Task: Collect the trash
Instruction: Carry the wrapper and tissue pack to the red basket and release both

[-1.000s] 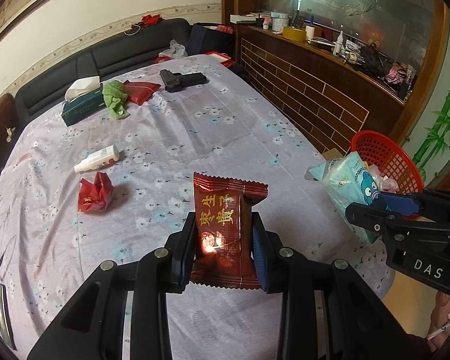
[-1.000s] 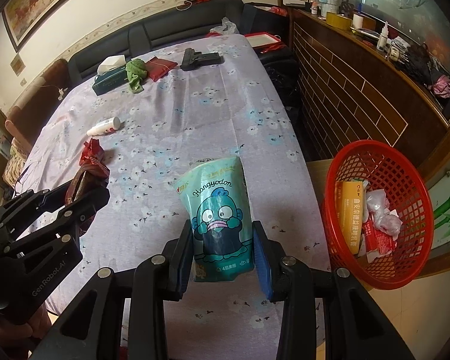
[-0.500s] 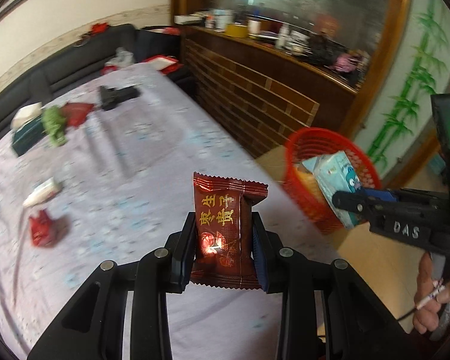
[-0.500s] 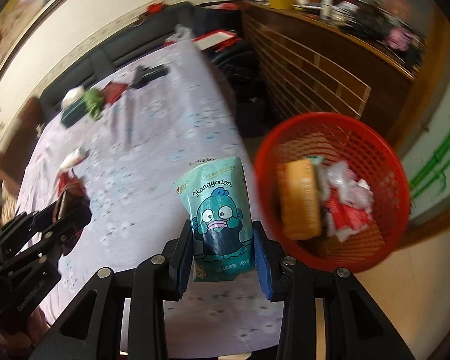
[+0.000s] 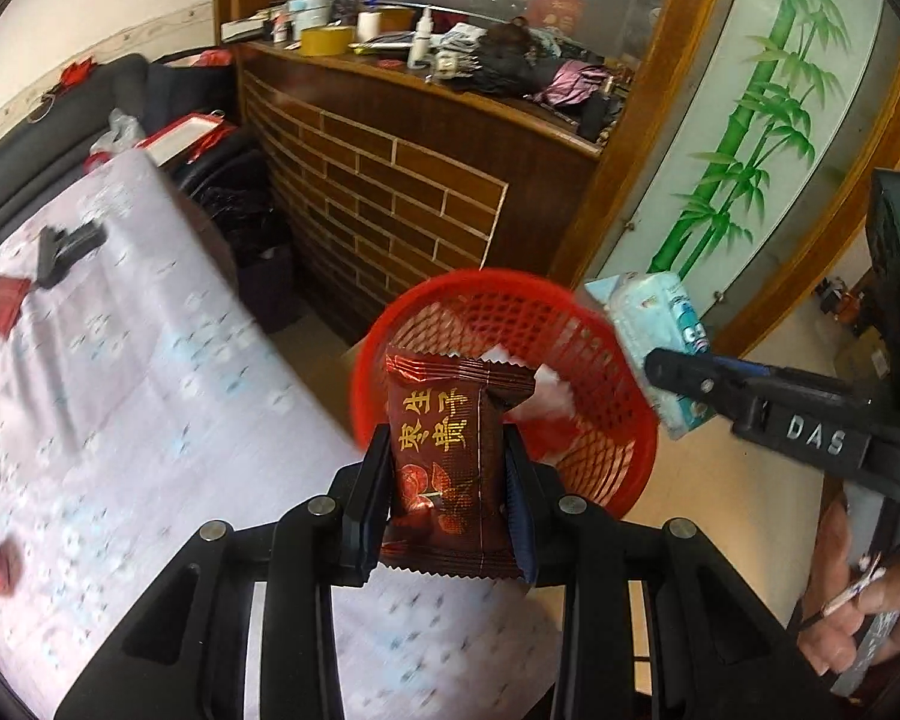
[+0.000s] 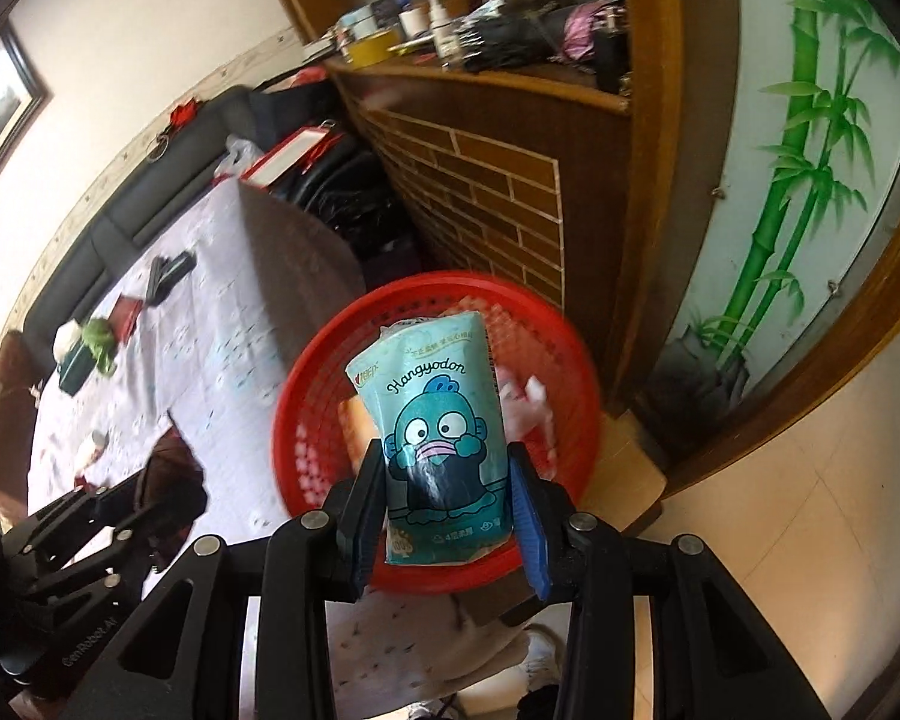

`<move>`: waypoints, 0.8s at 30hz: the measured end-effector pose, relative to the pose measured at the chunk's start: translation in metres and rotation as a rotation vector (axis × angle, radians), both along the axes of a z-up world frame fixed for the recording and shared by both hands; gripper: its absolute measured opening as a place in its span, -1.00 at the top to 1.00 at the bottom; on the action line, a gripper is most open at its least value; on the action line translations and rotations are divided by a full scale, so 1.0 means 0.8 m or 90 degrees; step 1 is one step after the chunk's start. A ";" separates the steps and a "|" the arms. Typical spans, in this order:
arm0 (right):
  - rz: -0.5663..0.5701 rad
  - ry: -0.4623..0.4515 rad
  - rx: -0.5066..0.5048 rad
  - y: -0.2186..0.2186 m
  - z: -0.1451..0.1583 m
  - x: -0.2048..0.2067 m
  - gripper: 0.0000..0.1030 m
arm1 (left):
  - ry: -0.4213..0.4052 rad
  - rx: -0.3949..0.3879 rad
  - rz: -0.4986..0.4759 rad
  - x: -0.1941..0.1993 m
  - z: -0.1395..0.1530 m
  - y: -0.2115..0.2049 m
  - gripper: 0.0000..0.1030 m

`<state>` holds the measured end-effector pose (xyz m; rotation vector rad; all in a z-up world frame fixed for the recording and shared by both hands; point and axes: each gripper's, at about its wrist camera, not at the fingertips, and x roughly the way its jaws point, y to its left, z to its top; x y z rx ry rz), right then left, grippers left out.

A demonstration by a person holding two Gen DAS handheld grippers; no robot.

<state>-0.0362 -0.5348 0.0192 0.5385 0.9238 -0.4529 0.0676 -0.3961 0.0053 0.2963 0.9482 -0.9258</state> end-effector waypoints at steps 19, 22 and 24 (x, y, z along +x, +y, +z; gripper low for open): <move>0.040 -0.030 0.013 -0.009 0.011 0.027 -0.05 | 0.035 -0.016 0.105 0.008 -0.007 0.085 -0.20; 0.077 -0.025 0.030 0.021 0.003 0.036 -0.05 | 0.044 -0.013 0.131 0.012 -0.011 0.110 -0.20; 0.106 -0.018 0.041 0.046 -0.003 0.044 -0.05 | 0.050 -0.012 0.155 0.016 -0.014 0.133 -0.20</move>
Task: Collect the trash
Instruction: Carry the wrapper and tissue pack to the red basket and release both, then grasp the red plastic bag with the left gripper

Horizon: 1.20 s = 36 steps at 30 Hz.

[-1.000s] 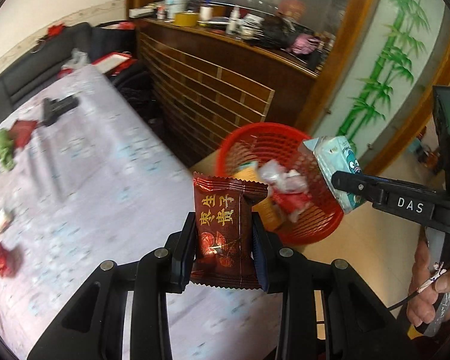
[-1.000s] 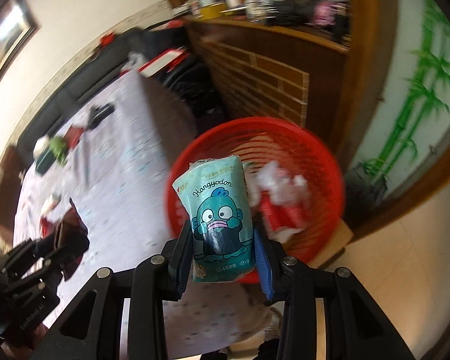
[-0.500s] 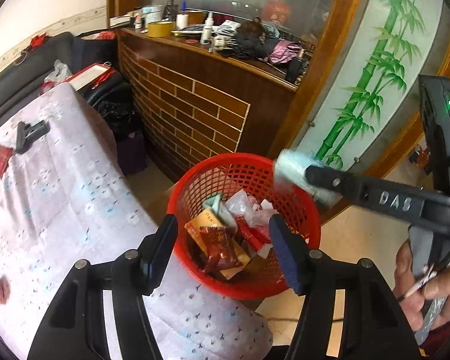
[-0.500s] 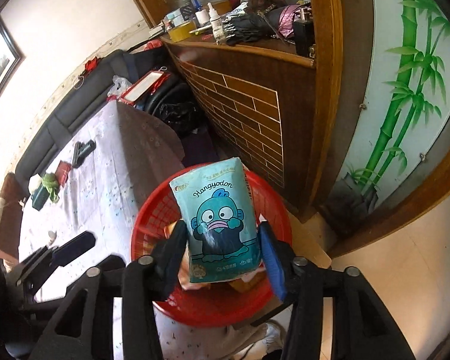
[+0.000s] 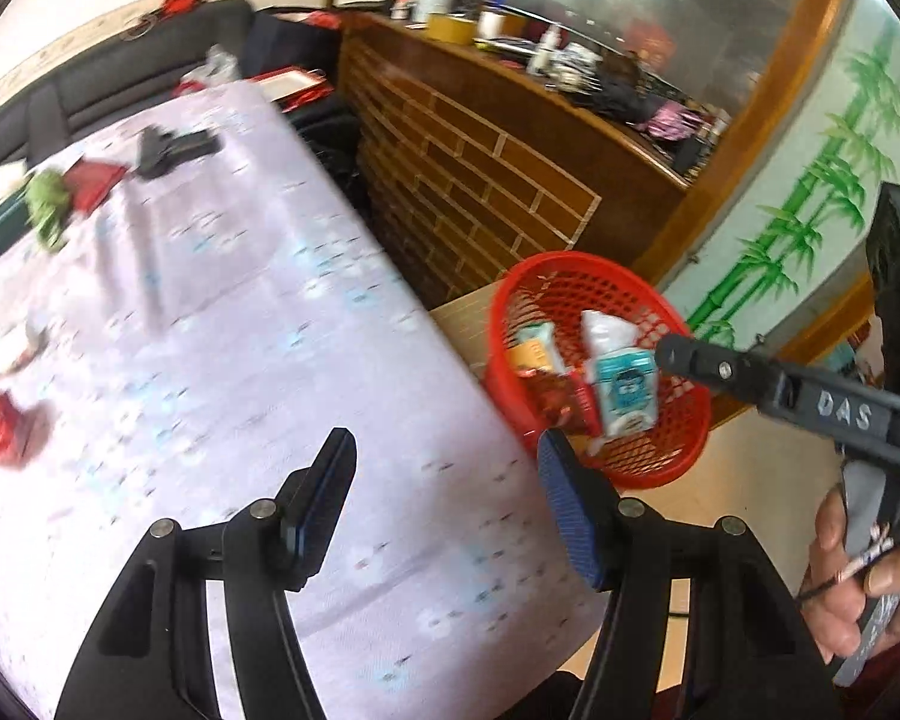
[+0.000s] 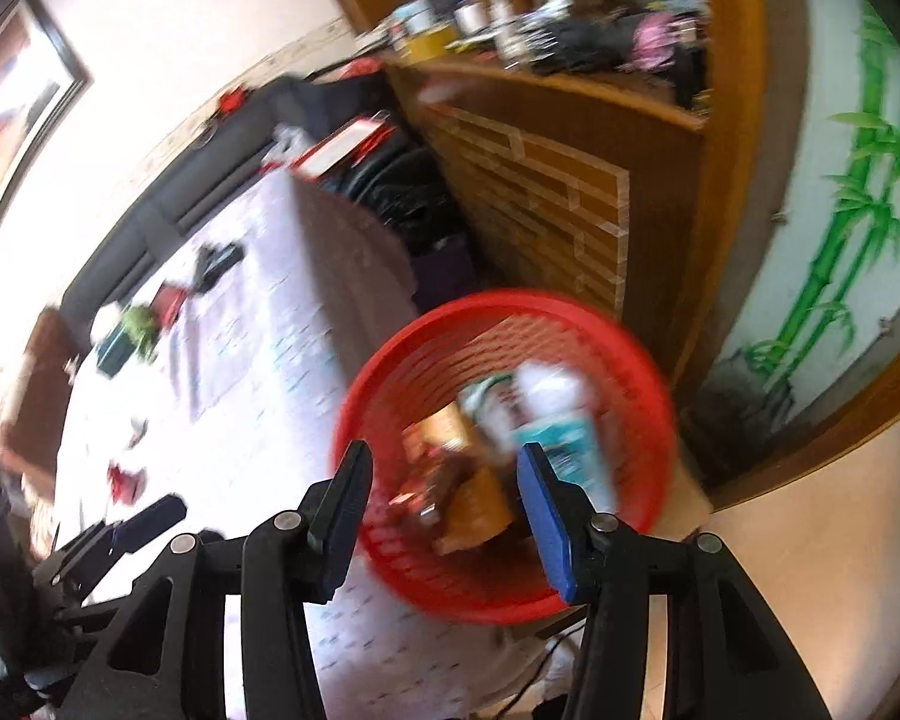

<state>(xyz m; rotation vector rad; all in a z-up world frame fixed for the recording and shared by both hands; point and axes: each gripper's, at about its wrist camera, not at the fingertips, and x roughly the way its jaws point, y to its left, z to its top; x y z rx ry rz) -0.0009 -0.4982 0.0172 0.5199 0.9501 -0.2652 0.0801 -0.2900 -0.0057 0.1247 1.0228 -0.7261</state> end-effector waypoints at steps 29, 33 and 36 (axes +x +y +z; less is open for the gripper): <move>0.133 0.046 -0.046 0.187 -0.006 0.019 -0.05 | 0.034 0.043 0.365 0.185 -0.063 0.344 -0.38; 0.106 0.055 -0.049 0.181 -0.005 0.013 -0.05 | 0.023 0.069 0.341 0.212 -0.078 0.328 -0.49; 0.090 0.061 -0.057 0.177 -0.003 0.009 -0.05 | 0.020 0.093 0.317 0.228 -0.094 0.313 -0.59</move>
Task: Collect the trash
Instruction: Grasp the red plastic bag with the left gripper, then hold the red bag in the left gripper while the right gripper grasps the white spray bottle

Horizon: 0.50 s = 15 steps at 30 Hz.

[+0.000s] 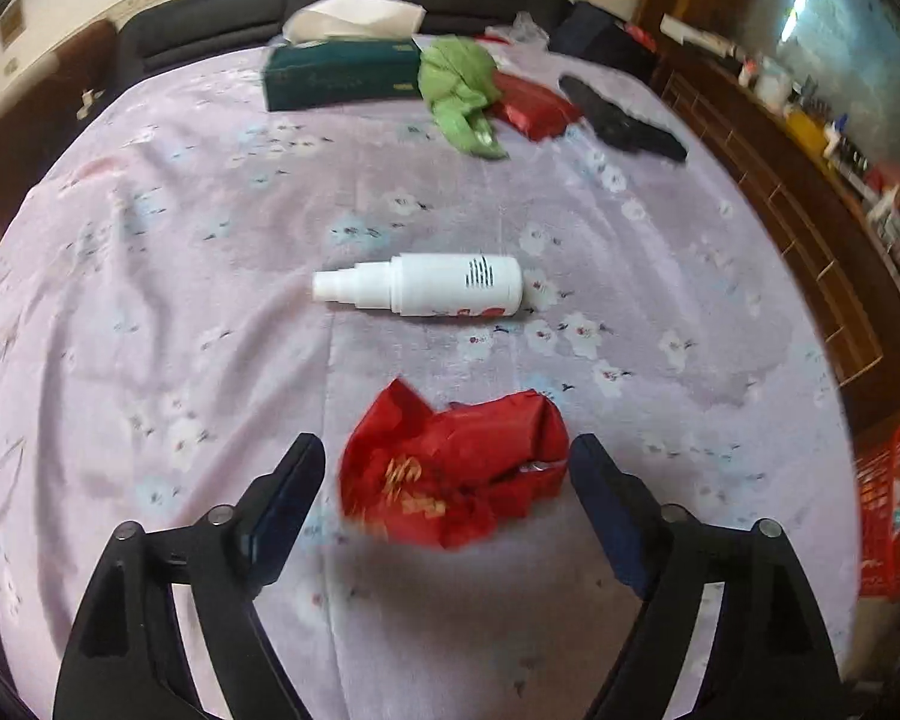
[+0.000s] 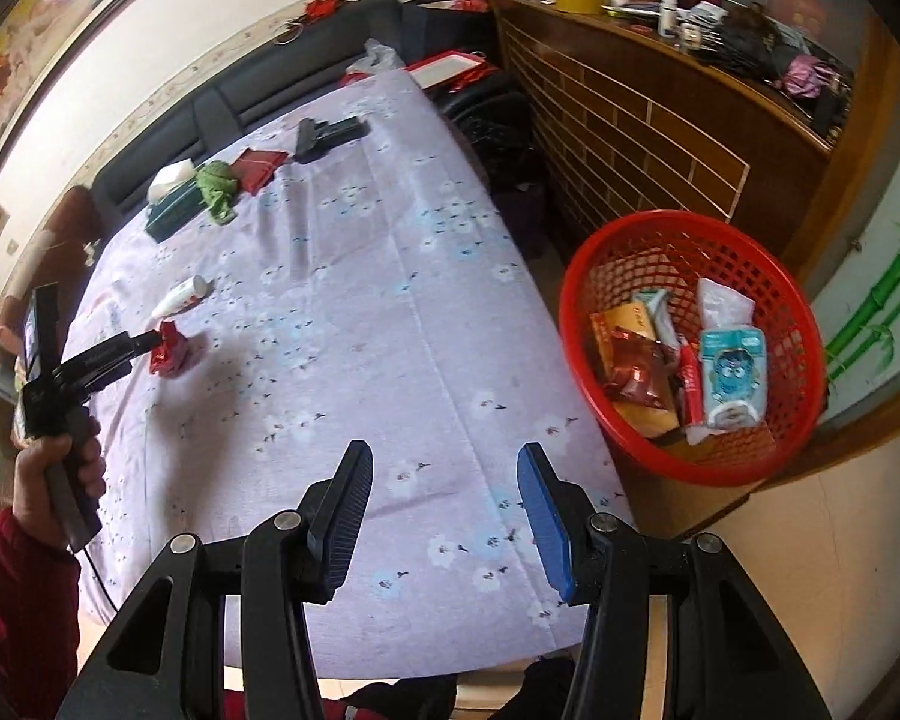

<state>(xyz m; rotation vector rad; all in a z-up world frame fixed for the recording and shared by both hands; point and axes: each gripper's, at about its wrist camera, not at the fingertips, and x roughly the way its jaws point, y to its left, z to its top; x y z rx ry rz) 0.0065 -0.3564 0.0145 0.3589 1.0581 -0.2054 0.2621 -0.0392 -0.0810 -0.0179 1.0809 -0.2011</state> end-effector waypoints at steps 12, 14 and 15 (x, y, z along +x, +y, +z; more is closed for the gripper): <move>-0.019 0.019 -0.016 -0.004 0.000 0.008 -0.05 | 0.017 -0.056 0.040 0.002 -0.022 0.029 0.51; 0.001 0.021 -0.016 0.004 -0.001 0.022 -0.05 | 0.012 -0.057 0.042 -0.009 -0.019 0.037 0.51; 0.015 0.020 -0.016 0.010 -0.001 0.030 -0.05 | 0.008 -0.059 0.042 -0.016 -0.016 0.041 0.51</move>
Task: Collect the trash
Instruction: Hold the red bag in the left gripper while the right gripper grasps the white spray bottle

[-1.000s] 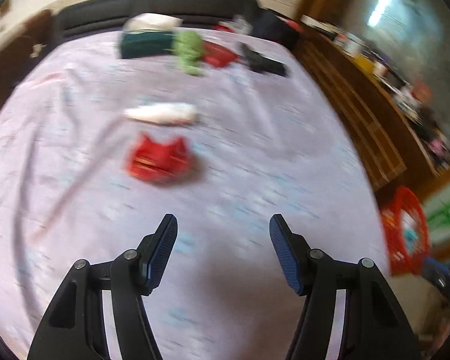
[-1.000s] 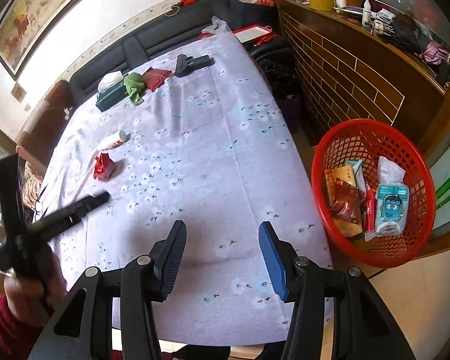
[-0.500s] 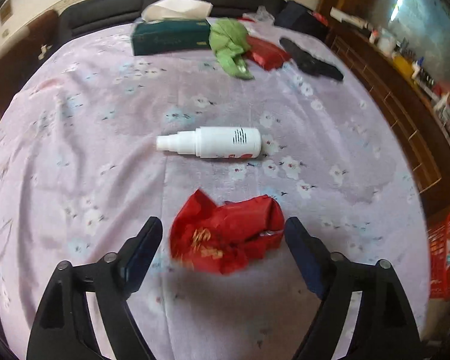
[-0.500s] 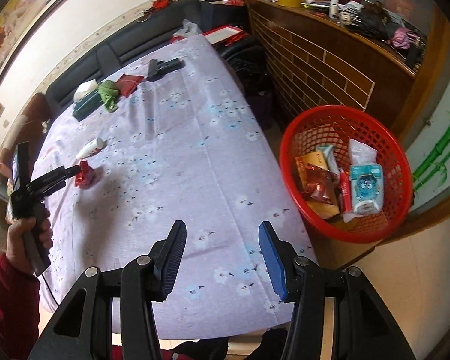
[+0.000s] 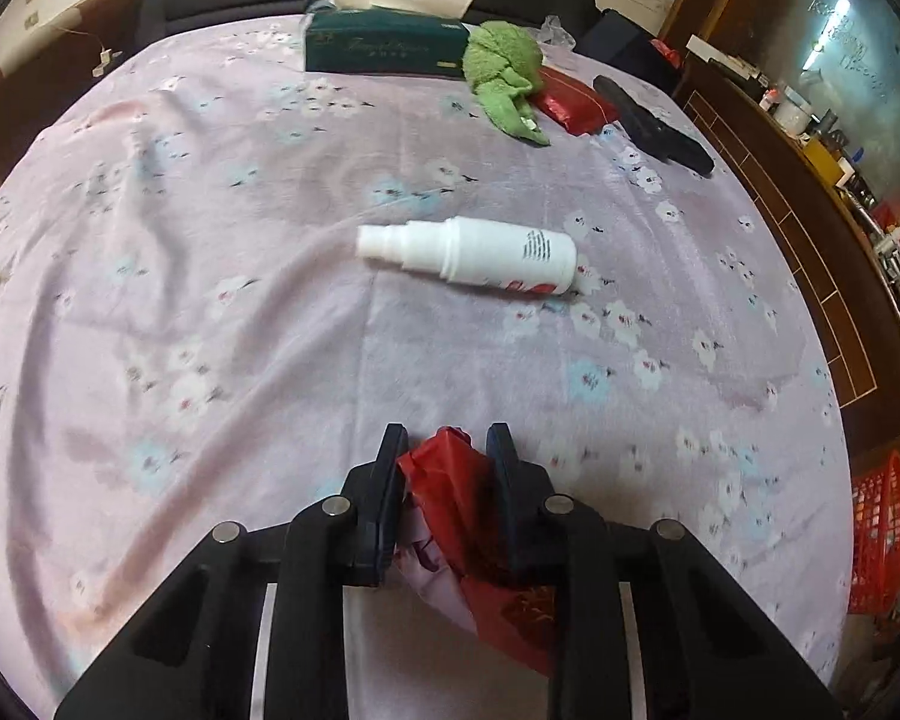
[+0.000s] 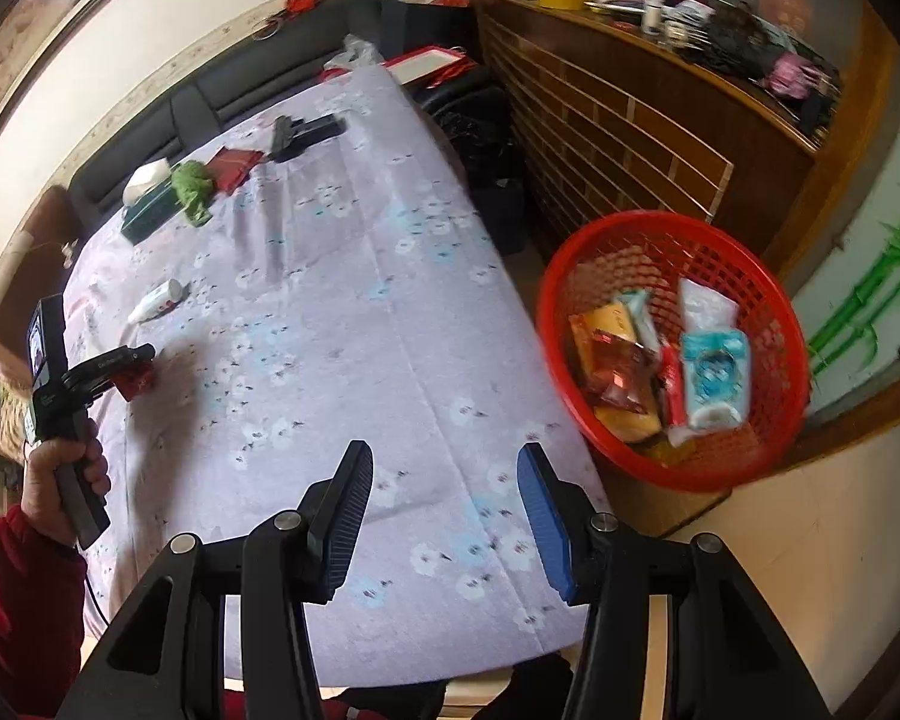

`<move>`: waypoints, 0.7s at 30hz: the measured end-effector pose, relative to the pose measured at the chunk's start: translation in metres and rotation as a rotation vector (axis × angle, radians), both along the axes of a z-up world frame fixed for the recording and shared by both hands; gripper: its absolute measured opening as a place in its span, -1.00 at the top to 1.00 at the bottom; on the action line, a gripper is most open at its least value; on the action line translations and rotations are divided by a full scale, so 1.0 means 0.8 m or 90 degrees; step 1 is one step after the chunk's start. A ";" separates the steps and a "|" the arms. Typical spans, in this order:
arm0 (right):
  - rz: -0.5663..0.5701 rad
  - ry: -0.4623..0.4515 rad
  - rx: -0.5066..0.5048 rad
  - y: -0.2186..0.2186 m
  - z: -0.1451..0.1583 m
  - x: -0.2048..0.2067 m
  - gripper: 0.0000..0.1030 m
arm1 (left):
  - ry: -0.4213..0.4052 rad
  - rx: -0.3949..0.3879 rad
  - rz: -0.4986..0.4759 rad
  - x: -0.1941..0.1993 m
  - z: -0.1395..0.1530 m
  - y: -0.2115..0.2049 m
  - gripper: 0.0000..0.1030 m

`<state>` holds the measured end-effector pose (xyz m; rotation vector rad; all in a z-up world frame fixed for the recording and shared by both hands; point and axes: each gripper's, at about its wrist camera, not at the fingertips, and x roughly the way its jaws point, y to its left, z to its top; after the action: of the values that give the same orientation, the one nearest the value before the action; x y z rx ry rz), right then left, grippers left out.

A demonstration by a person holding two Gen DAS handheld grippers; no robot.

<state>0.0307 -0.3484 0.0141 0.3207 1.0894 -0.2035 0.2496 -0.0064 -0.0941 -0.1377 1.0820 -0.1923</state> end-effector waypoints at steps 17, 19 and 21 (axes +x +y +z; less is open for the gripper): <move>0.458 -0.015 -0.052 0.244 -0.042 0.268 -0.05 | -0.001 0.027 0.046 -0.119 0.021 0.096 0.51; 0.507 -0.006 -0.055 0.275 -0.056 0.306 -0.05 | 0.000 0.033 0.044 -0.124 0.020 0.099 0.51; 0.537 -0.002 -0.067 0.300 -0.068 0.341 -0.05 | 0.005 0.022 0.047 -0.129 0.018 0.105 0.51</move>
<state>0.3039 -0.1088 -0.0403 -0.2461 1.1220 0.4904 0.1468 0.0775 -0.0793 -0.1472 1.0851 -0.1066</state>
